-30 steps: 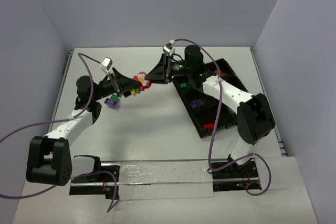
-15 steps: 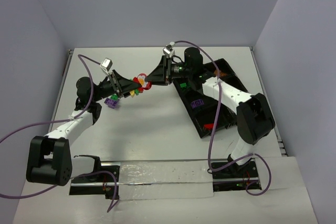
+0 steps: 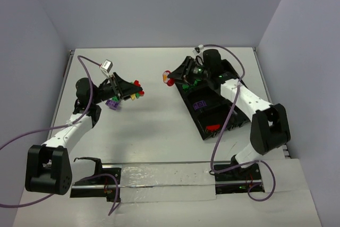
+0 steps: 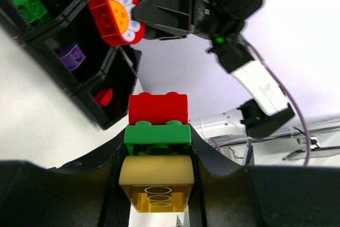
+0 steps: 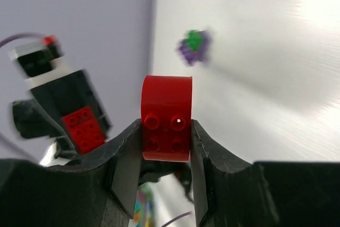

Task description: Sort the legos into containers by color

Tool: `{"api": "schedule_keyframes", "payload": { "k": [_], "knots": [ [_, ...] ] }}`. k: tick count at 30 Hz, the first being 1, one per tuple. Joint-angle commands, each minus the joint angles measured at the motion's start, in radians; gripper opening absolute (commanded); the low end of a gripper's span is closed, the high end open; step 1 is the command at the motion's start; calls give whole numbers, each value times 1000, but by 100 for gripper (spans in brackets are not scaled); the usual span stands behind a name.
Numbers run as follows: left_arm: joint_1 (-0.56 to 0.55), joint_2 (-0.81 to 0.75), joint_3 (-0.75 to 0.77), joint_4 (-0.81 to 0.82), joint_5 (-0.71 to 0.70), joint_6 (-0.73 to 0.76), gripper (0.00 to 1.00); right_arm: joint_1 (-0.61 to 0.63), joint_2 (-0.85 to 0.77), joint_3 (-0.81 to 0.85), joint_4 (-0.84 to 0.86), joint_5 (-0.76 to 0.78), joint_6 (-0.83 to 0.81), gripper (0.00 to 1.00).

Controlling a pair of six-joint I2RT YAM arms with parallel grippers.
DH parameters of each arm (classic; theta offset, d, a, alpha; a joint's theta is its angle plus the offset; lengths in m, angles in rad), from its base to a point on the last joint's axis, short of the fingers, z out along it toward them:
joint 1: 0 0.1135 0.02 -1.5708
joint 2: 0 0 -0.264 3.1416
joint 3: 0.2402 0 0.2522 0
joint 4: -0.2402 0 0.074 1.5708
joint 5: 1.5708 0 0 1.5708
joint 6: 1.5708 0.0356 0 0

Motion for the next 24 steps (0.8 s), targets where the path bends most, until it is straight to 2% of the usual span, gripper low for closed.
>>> {"api": "schedule_keyframes", "payload": {
  "k": [1, 5, 10, 15, 17, 20, 24],
  "knots": [
    [8, -17, 83, -138, -9, 122, 0, -16, -139, 45, -359, 300, -232, 0],
    [9, 7, 177, -433, -76, 314, 0, -16, -262, -24, -581, 635, -363, 0],
    [9, 58, 260, -582, -122, 435, 0, -18, -423, -149, -680, 826, -367, 0],
    [9, 92, 303, -681, -167, 472, 0, -20, -531, -246, -728, 907, -323, 0],
    [9, 95, 316, -751, -235, 501, 0, -20, -561, -272, -743, 922, -317, 0],
    [9, 103, 327, -841, -299, 536, 0, -27, -579, -290, -757, 897, -307, 0],
    [8, 108, 331, -881, -329, 566, 0, -39, -599, -303, -775, 867, -292, 0]
  ]
}}
